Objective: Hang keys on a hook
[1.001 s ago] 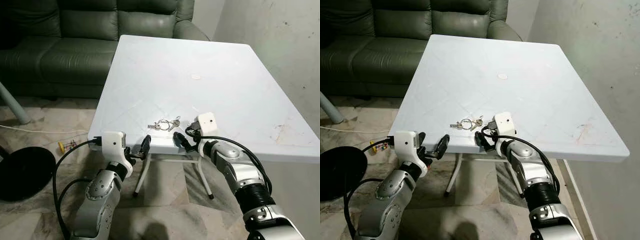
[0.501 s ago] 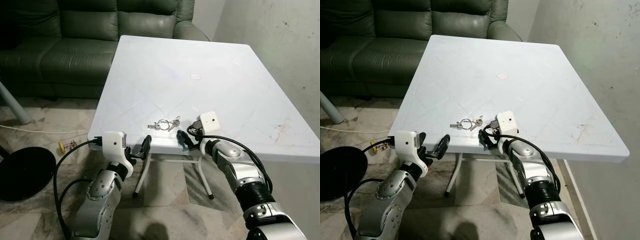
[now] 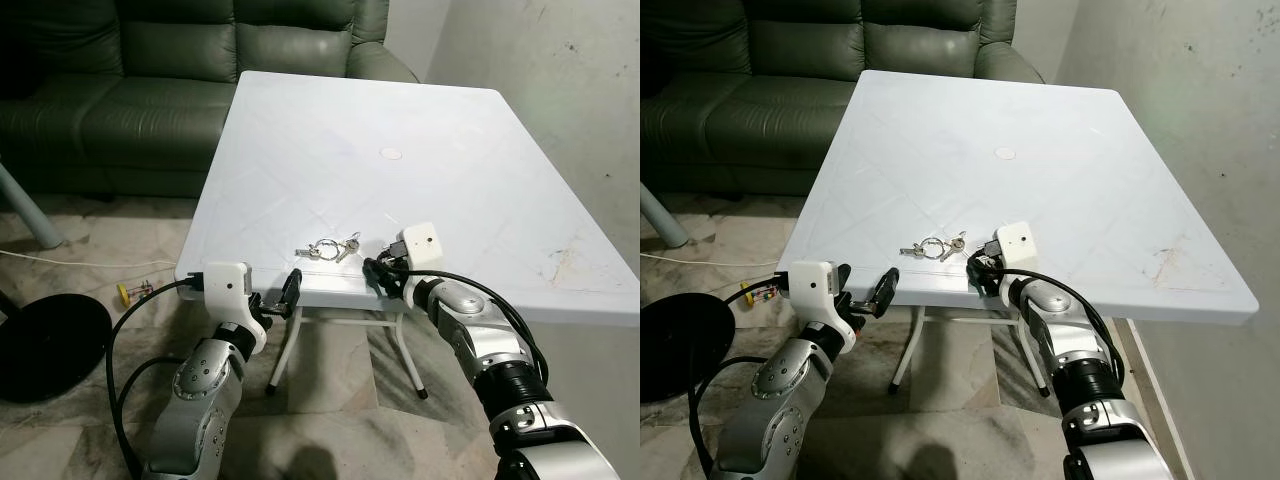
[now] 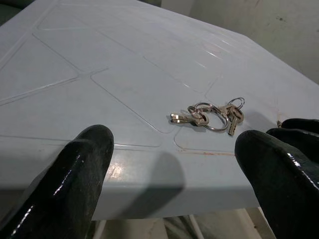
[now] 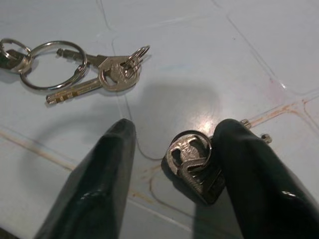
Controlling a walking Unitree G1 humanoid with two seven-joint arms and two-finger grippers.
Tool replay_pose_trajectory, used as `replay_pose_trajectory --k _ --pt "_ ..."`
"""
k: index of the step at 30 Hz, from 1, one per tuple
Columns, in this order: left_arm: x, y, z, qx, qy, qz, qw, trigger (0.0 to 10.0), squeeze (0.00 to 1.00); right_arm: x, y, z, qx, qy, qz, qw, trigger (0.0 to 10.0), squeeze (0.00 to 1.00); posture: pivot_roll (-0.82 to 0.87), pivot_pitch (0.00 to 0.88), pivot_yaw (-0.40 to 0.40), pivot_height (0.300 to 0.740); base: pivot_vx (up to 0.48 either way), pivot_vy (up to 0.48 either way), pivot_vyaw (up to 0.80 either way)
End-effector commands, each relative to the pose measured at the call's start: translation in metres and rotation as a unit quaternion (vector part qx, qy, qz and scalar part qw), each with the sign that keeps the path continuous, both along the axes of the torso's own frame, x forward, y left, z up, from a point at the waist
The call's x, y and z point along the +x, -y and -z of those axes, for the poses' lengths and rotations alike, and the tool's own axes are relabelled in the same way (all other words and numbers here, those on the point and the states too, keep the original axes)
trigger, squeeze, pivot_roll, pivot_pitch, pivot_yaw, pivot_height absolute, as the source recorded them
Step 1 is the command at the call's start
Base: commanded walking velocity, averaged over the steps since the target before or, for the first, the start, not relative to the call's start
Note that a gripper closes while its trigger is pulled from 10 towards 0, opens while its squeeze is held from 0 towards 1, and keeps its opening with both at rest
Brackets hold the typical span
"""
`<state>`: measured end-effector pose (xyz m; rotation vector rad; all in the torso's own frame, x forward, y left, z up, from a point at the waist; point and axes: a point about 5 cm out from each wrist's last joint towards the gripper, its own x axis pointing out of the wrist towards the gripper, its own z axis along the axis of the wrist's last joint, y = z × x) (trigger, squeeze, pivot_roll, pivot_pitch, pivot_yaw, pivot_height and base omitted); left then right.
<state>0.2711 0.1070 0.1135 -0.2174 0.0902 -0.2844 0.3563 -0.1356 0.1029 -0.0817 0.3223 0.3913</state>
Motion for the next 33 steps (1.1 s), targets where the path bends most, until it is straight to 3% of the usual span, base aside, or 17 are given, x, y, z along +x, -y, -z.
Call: replay_pose_trajectory --k 1,2,4,5,8,9,10,11,15,23,24,25,26,33 --pt "0.0 0.003 -0.005 0.001 0.008 0.005 1.0 10.0 0.0 0.003 0.005 -0.004 0.0 0.002 0.005 1.0 0.0 0.0 -0.01 0.08 -0.108 0.74 0.0 0.0 0.0" --pt "0.0 0.003 -0.005 0.001 0.008 0.005 1.0 10.0 0.0 0.003 0.006 -0.003 0.002 -0.001 0.008 1.0 1.3 0.0 -0.01 0.082 -0.108 0.74 0.0 0.0 0.0" --pt "0.0 0.003 -0.005 0.001 0.007 0.005 1.0 10.0 0.0 0.004 0.006 -0.003 0.002 -0.002 0.009 1.0 1.3 0.0 -0.01 0.082 -0.108 0.74 0.0 0.0 0.0" --pt "0.0 0.003 -0.005 0.001 0.007 0.004 1.0 10.0 0.0 0.004 0.007 -0.003 0.002 -0.003 0.01 1.0 2.5 0.0 -0.01 0.082 -0.108 0.74 0.0 0.0 0.0" --pt "0.0 0.003 -0.005 0.001 0.006 0.004 1.0 10.0 0.0 0.004 0.008 -0.002 0.003 -0.004 0.013 1.0 3.1 0.0 -0.01 0.085 -0.107 0.74 0.0 0.0 0.0" --pt "0.0 0.003 -0.005 0.001 0.006 0.004 1.0 10.0 0.0 0.004 0.008 -0.002 0.002 -0.004 0.012 1.0 5.3 0.0 -0.01 0.086 -0.108 0.74 0.0 0.0 0.0" --pt "0.0 0.002 -0.005 0.002 0.007 0.003 1.0 10.0 0.0 0.004 0.009 -0.002 0.001 -0.003 0.01 1.0 5.5 0.0 -0.01 0.086 -0.108 0.74 0.0 0.0 0.0" --pt "0.0 0.002 -0.005 0.002 0.006 0.003 1.0 10.0 0.0 0.004 0.009 -0.002 0.001 -0.003 0.009 1.0 4.9 0.0 -0.01 0.088 -0.108 0.74 0.0 0.0 0.0" --pt "0.0 0.002 -0.005 0.001 0.006 0.001 1.0 10.0 0.0 0.004 0.011 -0.001 -0.001 -0.004 0.009 1.0 5.7 0.0 -0.01 0.089 -0.108 0.74 0.0 0.0 0.0" --pt "0.0 0.002 -0.005 0.001 0.006 0.0 1.0 10.0 0.0 0.004 0.014 0.0 -0.006 -0.005 0.009 1.0 4.5 0.0 -0.01 0.089 -0.108 0.74 0.0 0.0 0.0" --pt "0.0 0.002 -0.006 0.001 0.006 0.0 1.0 10.0 0.0 0.004 0.015 0.0 -0.008 -0.004 0.008 1.0 2.9 0.0 -0.01 0.091 -0.108 0.74 0.0 0.0 0.0" --pt "0.0 0.002 -0.006 0.001 0.006 0.0 1.0 10.0 0.0 0.004 0.015 0.0 -0.008 -0.004 0.008 1.0 2.9 0.0 -0.01 0.091 -0.108 0.74 0.0 0.0 0.0" --pt "0.0 0.002 -0.006 0.001 0.006 0.0 1.0 10.0 0.0 0.004 0.016 0.0 -0.013 -0.001 0.009 1.0 0.0 0.0 -0.01 0.091 -0.108 0.74 0.0 0.0 0.0" --pt "0.0 0.003 -0.006 0.0 0.006 -0.001 1.0 10.0 0.0 0.004 0.018 0.0 -0.014 0.007 0.011 1.0 0.0 0.0 -0.01 0.092 -0.108 0.74 0.0 0.0 0.0"
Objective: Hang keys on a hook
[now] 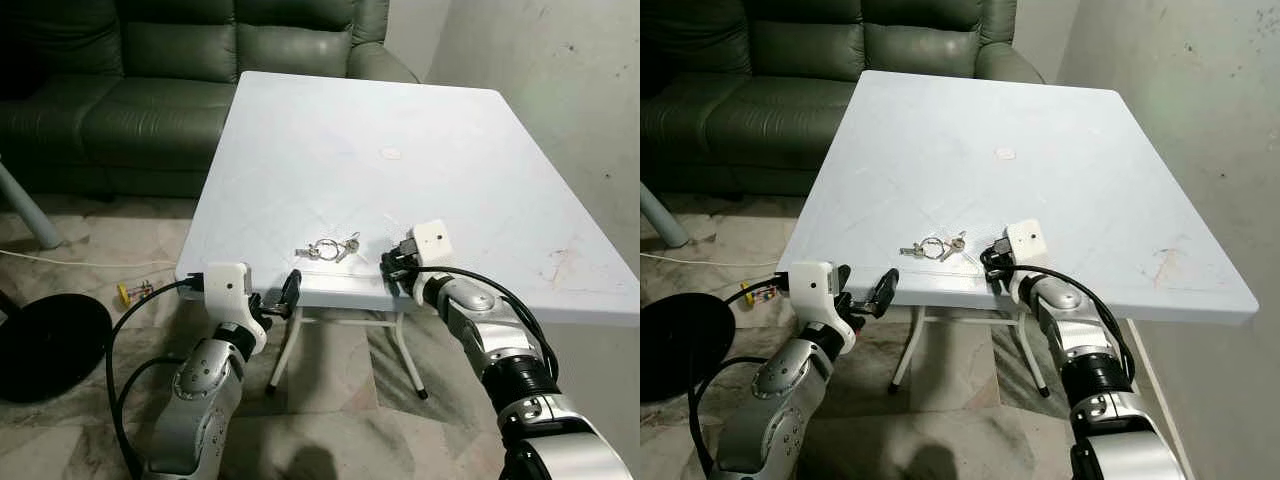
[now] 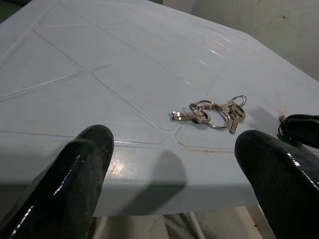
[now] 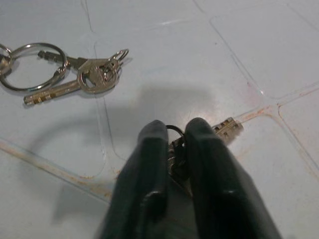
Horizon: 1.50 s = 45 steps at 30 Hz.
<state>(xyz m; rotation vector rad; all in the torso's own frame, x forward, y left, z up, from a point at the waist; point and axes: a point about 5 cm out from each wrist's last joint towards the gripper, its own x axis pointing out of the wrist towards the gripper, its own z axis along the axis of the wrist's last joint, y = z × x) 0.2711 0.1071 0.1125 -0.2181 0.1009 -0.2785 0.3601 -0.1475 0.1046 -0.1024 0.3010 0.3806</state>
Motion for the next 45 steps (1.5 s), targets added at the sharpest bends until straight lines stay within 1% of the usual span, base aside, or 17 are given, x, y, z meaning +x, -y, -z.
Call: replay_pose_trajectory --k 1,8,9,10,11,20,21,22,23,26,28,32,34,39,41,44,45 --pt "0.0 0.003 -0.007 0.0 0.011 0.001 1.0 10.0 0.0 0.0 0.007 0.001 -0.006 -0.005 0.008 1.0 0.0 0.0 -0.01 0.092 -0.108 0.74 0.0 0.0 0.0" --pt "0.001 0.003 -0.007 0.0 0.011 0.0 1.0 10.0 0.0 0.002 0.006 -0.001 -0.008 0.007 0.008 1.0 0.0 0.0 -0.01 0.092 -0.108 0.74 0.0 0.0 0.0" --pt "0.0 0.003 -0.007 0.001 0.011 0.001 1.0 10.0 0.0 0.002 0.006 -0.002 -0.009 0.011 0.003 1.0 3.3 0.0 -0.01 0.091 -0.107 0.74 0.0 0.0 0.0" --pt "0.0 0.003 -0.007 0.001 0.011 0.001 1.0 10.0 0.0 0.002 0.006 -0.002 -0.009 0.011 0.003 1.0 3.3 0.0 -0.01 0.091 -0.107 0.74 0.0 0.0 0.0" --pt "0.0 0.003 -0.007 0.0 0.01 0.0 1.0 10.0 0.0 0.002 0.005 -0.002 -0.007 0.013 -0.002 1.0 10.0 0.0 -0.01 0.091 -0.107 0.74 0.0 0.0 0.0" --pt "0.001 0.004 -0.007 -0.001 0.011 0.0 1.0 10.0 0.0 0.003 0.006 -0.002 -0.005 0.011 -0.005 1.0 10.0 0.0 -0.01 0.083 -0.11 0.74 0.0 0.0 0.0" --pt "0.001 0.005 -0.007 -0.001 0.011 0.0 1.0 10.0 0.0 0.003 0.007 -0.002 -0.002 0.009 -0.003 1.0 9.3 0.0 -0.01 0.083 -0.11 0.74 0.0 0.0 0.0" --pt "0.001 0.005 -0.007 -0.001 0.011 0.0 1.0 10.0 0.0 0.003 0.007 -0.002 -0.002 0.009 -0.003 1.0 9.3 0.0 -0.01 0.083 -0.11 0.74 0.0 0.0 0.0" --pt "0.001 0.005 -0.007 -0.001 0.011 0.0 1.0 10.0 0.0 0.004 0.007 -0.003 0.006 0.01 0.003 1.0 0.0 0.0 -0.01 0.083 -0.11 0.74 0.0 0.0 0.0" --pt "0.001 0.006 -0.007 -0.001 0.012 0.0 1.0 10.0 0.0 0.006 0.007 -0.005 0.023 0.015 0.012 1.0 0.0 0.0 -0.01 0.076 -0.109 0.74 0.0 0.0 0.0" --pt "0.002 0.007 -0.007 -0.001 0.012 0.0 1.0 10.0 0.0 0.008 0.007 -0.012 0.037 0.035 0.018 0.999 0.0 0.0 -0.01 0.073 -0.109 0.74 0.0 0.0 0.0" --pt "0.003 0.007 -0.008 0.0 0.013 -0.002 1.0 10.0 0.0 0.011 0.004 -0.026 0.101 0.055 0.026 0.993 0.0 0.0 -0.01 0.069 -0.109 0.74 0.0 0.0 0.0" --pt "0.006 0.006 -0.009 -0.001 0.015 -0.007 1.0 10.0 0.0 0.013 0.002 -0.036 0.13 0.084 0.039 0.987 0.0 0.0 -0.01 0.059 -0.109 0.74 0.0 0.0 0.0" --pt "0.011 0.004 -0.012 -0.002 0.019 -0.017 1.0 10.0 0.0 0.013 -0.001 -0.048 0.15 0.114 0.05 0.981 0.0 0.0 -0.01 0.059 -0.109 0.74 0.0 0.0 0.0" --pt "0.021 0.0 -0.019 -0.002 0.032 -0.037 0.999 10.0 0.0 0.012 -0.005 -0.064 0.157 0.158 0.06 0.973 0.0 0.0 -0.01 0.052 -0.106 0.74 0.0 0.0 0.0" --pt "0.032 -0.005 -0.027 -0.007 0.041 -0.057 0.997 10.0 0.0 0.009 -0.006 -0.074 0.16 0.184 0.064 0.968 0.0 0.0 -0.01 0.048 -0.105 0.74 0.0 0.0 0.0" --pt "0.039 -0.008 -0.033 -0.008 0.046 -0.068 0.997 10.0 0.0 0.008 -0.006 -0.08 0.161 0.197 0.08 0.964 0.0 0.0 -0.01 0.048 -0.105 0.74 0.0 0.0 0.0"
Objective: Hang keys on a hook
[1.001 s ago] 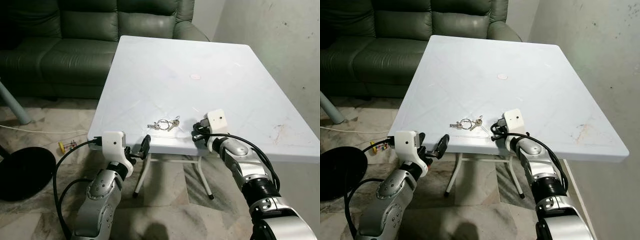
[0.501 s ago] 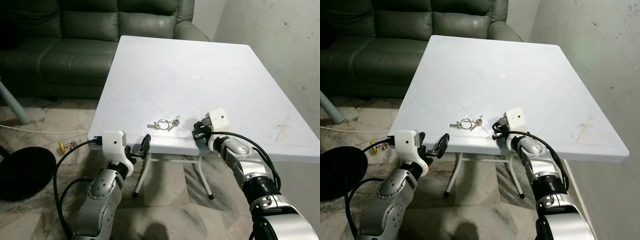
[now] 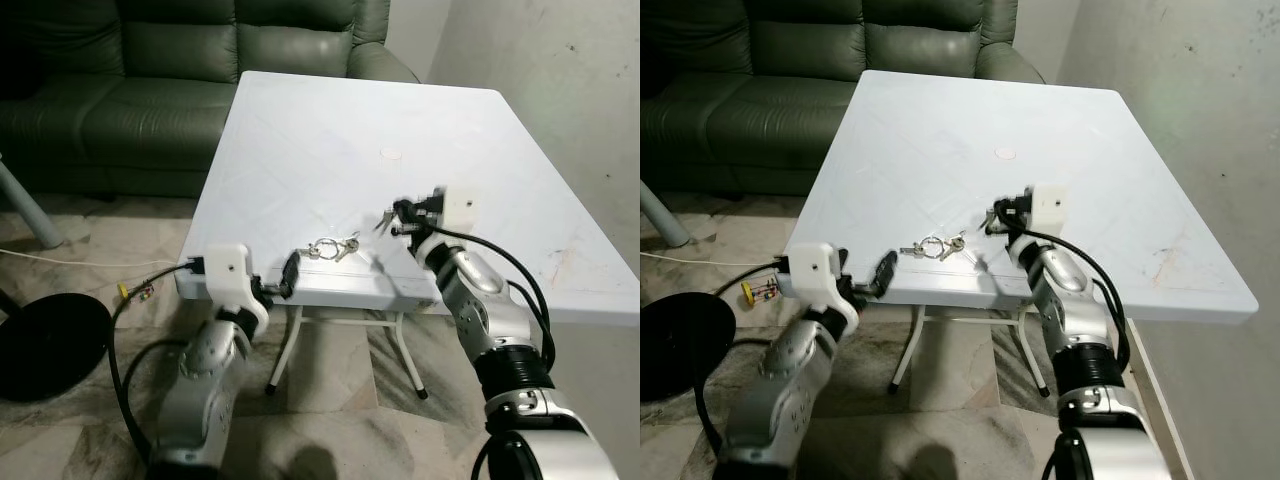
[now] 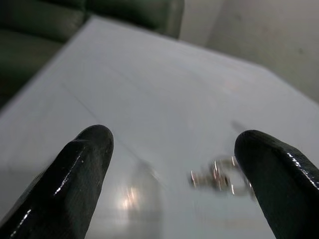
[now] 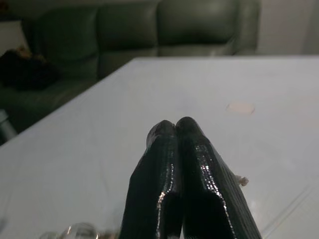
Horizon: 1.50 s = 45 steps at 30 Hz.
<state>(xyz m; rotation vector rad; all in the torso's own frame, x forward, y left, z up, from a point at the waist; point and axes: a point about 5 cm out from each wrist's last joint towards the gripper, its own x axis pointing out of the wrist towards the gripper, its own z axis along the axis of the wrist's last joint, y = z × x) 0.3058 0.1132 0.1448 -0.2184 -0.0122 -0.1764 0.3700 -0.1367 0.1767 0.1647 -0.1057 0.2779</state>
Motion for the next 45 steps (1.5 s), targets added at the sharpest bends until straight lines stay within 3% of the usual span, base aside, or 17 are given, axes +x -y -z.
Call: replay_pose_trajectory --k 1,9,10,11,12,14,18,20,24,29,37,40,45 --pt "0.009 -0.004 -0.005 -0.008 0.003 -0.015 1.0 10.0 0.0 -0.004 0.005 -0.011 0.007 0.028 0.028 0.999 0.0 0.0 -0.01 0.036 -0.102 0.74 0.0 0.0 0.0" --pt "0.024 -0.024 -0.028 -0.013 0.039 -0.021 0.999 10.0 0.0 -0.02 0.01 -0.028 0.006 0.067 0.085 0.994 0.0 0.0 -0.03 0.008 -0.09 0.74 0.0 0.0 0.0" --pt "0.024 -0.026 -0.028 -0.014 0.04 -0.022 0.999 10.0 0.0 -0.022 0.01 -0.029 0.007 0.067 0.088 0.994 1.5 0.0 -0.03 0.006 -0.09 0.74 0.0 0.0 0.0" --pt "0.023 -0.031 -0.029 -0.016 0.042 -0.025 0.999 10.0 0.0 -0.028 0.011 -0.03 0.006 0.077 0.096 0.992 4.9 0.0 -0.04 0.0 -0.089 0.74 0.0 0.0 0.0" --pt "0.022 -0.034 -0.029 -0.02 0.042 -0.026 0.999 10.0 0.0 -0.032 0.01 -0.031 0.028 0.086 0.092 0.992 10.0 0.0 -0.04 0.0 -0.089 0.74 0.0 0.0 0.0" --pt "0.02 -0.036 -0.027 -0.022 0.042 -0.024 0.999 10.0 0.0 -0.039 0.009 -0.03 0.045 0.088 0.079 0.992 10.0 0.0 -0.04 0.0 -0.087 0.74 0.0 0.0 0.0" --pt "0.01 -0.039 -0.014 -0.009 0.038 -0.011 0.999 10.0 0.0 -0.058 0.005 -0.017 0.007 0.117 0.048 0.992 10.0 0.0 -0.05 0.0 -0.084 0.74 0.0 0.0 0.0" --pt "0.005 -0.041 -0.003 -0.014 0.02 -0.016 1.0 10.0 0.0 -0.063 0.009 0.002 0.012 0.075 0.056 0.995 10.0 0.0 -0.05 0.0 -0.081 0.74 0.0 0.0 0.0" --pt "0.002 -0.042 0.005 -0.02 0.003 -0.021 1.0 10.0 0.0 -0.072 0.012 0.019 -0.023 0.058 0.061 0.996 10.0 0.0 -0.05 0.0 -0.081 0.74 0.0 0.0 0.0" --pt "0.005 -0.046 0.006 -0.029 -0.002 -0.028 0.999 10.0 0.0 -0.07 0.014 0.026 -0.036 0.029 0.067 0.997 10.0 0.0 -0.04 0.0 -0.081 0.74 0.0 0.0 0.0" --pt "0.012 -0.054 0.004 -0.012 0.004 -0.032 0.999 10.0 0.0 -0.059 0.011 0.023 -0.076 0.026 0.06 0.995 10.0 0.0 -0.04 0.0 -0.08 0.74 0.0 0.0 0.0" --pt "0.015 -0.055 0.004 0.008 0.005 -0.028 1.0 10.0 0.0 -0.055 0.01 0.022 -0.087 0.026 0.06 0.994 10.0 0.0 -0.04 0.0 -0.083 0.74 0.0 0.0 -0.78" --pt "0.022 -0.066 -0.003 -0.002 0.014 -0.037 0.999 10.0 0.0 -0.051 0.008 0.019 -0.089 0.033 0.06 0.994 10.0 0.0 -0.04 0.0 -0.082 0.74 0.0 0.0 -0.77"
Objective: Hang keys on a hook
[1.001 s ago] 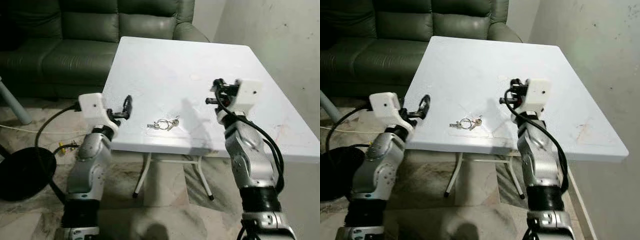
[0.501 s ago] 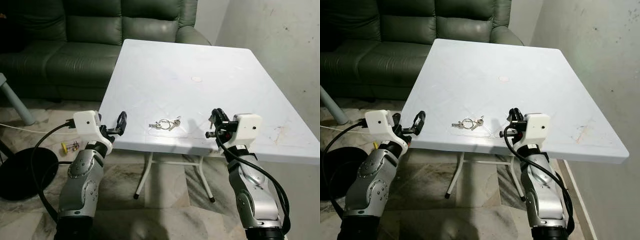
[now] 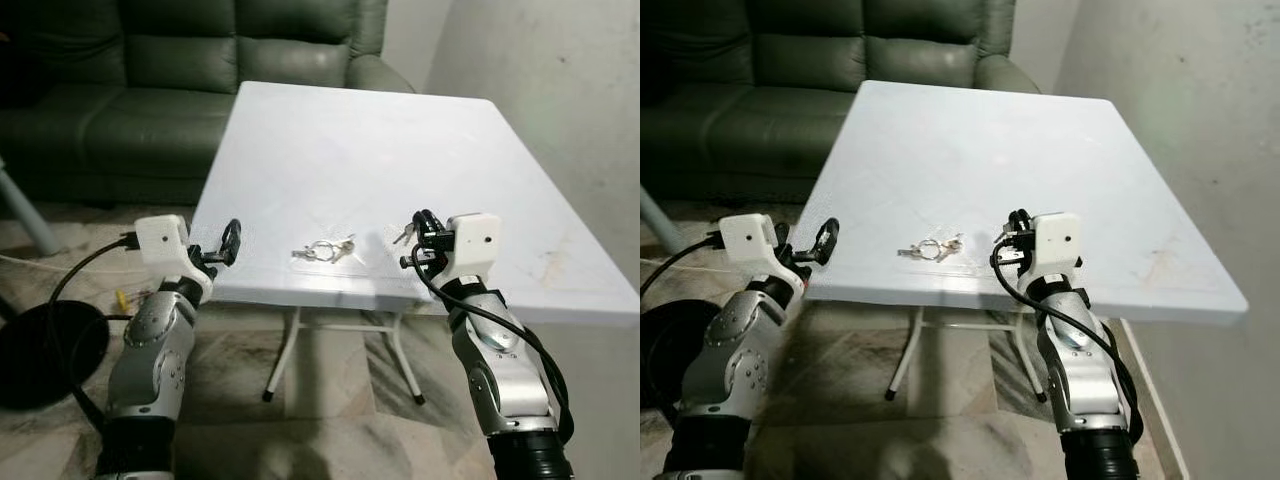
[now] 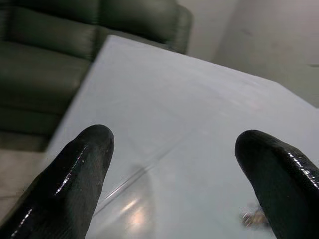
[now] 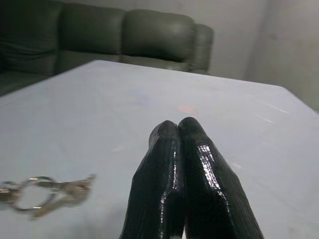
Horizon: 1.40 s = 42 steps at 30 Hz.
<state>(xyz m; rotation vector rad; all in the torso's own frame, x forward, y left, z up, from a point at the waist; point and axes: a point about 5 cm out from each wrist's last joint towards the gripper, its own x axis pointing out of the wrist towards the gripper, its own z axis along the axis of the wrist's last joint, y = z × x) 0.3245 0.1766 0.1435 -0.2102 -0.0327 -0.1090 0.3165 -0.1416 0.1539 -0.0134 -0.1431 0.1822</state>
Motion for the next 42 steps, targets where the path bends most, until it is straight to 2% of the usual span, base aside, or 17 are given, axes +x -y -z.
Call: replay_pose_trajectory --k 1,3,18,24,28,32,34,42 --pt "0.003 -0.003 -0.004 -0.005 0.008 -0.003 1.0 10.0 0.0 0.003 0.003 -0.003 -0.006 0.006 0.006 1.0 10.0 0.0 -0.04 0.0 -0.082 0.74 0.0 0.0 -0.76" --pt "0.006 -0.007 -0.008 -0.017 0.016 -0.005 1.0 10.0 0.0 0.004 0.002 -0.003 -0.009 0.007 0.004 1.0 10.0 0.0 -0.04 0.0 -0.076 0.74 0.0 0.0 -0.76" --pt "0.011 -0.009 -0.012 -0.003 0.02 -0.006 1.0 10.0 0.0 0.005 0.006 -0.003 0.0 0.007 0.015 1.0 10.0 0.0 -0.04 0.0 -0.065 0.74 0.0 0.0 -0.76" --pt "0.011 -0.003 -0.009 -0.015 0.02 -0.007 1.0 10.0 0.0 0.005 0.005 -0.003 0.0 0.008 0.014 1.0 10.0 0.0 -0.04 0.0 -0.071 0.74 0.0 0.0 -0.76" --pt "0.011 -0.001 -0.009 -0.022 0.016 -0.005 1.0 10.0 0.0 0.005 0.005 -0.004 0.0 0.01 0.014 1.0 10.0 0.0 -0.05 0.0 -0.072 0.74 0.0 0.0 -0.76" --pt "0.013 0.0 -0.008 -0.027 0.011 -0.01 1.0 10.0 0.0 0.005 0.005 -0.006 0.0 0.012 0.014 1.0 10.0 0.0 -0.05 0.0 -0.074 0.74 0.0 0.469 -0.76" --pt "0.014 -0.002 -0.007 -0.017 0.006 -0.025 1.0 10.0 0.0 0.005 0.005 -0.006 -0.002 0.013 0.014 1.0 10.0 0.0 -0.05 0.0 -0.074 0.74 0.0 0.0 -0.76" --pt "0.016 -0.003 -0.003 -0.028 -0.019 -0.034 0.999 10.0 0.0 0.005 0.005 -0.007 -0.001 0.012 0.016 1.0 10.0 0.0 -0.05 0.0 -0.075 0.74 0.0 0.0 -0.76"
